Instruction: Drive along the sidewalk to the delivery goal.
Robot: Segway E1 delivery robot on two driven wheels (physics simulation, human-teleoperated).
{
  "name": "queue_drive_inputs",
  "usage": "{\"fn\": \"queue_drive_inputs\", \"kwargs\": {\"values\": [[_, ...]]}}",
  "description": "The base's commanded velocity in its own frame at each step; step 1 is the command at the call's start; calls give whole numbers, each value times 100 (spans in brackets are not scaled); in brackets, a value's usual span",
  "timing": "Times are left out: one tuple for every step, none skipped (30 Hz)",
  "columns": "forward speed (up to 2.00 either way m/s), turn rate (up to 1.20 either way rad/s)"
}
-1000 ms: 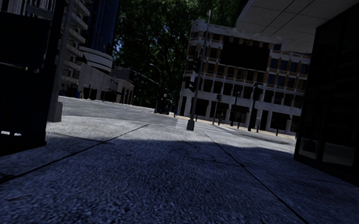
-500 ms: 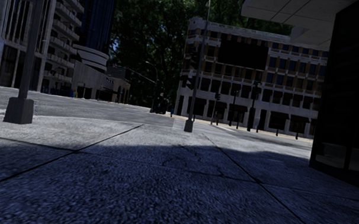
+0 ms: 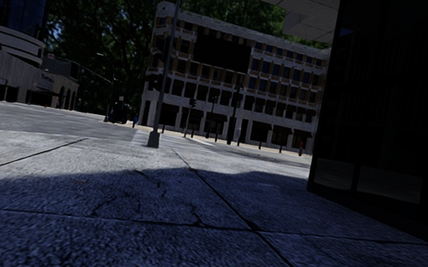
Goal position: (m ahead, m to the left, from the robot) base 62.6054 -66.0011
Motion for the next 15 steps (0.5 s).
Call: {"fn": "queue_drive_inputs", "kwargs": {"values": [[200, 0], [200, 0], [200, 0], [200, 0], [200, 0], [200, 0], [200, 0], [200, 0], [200, 0], [200, 0], [200, 0], [200, 0], [200, 0], [200, 0], [200, 0]]}}
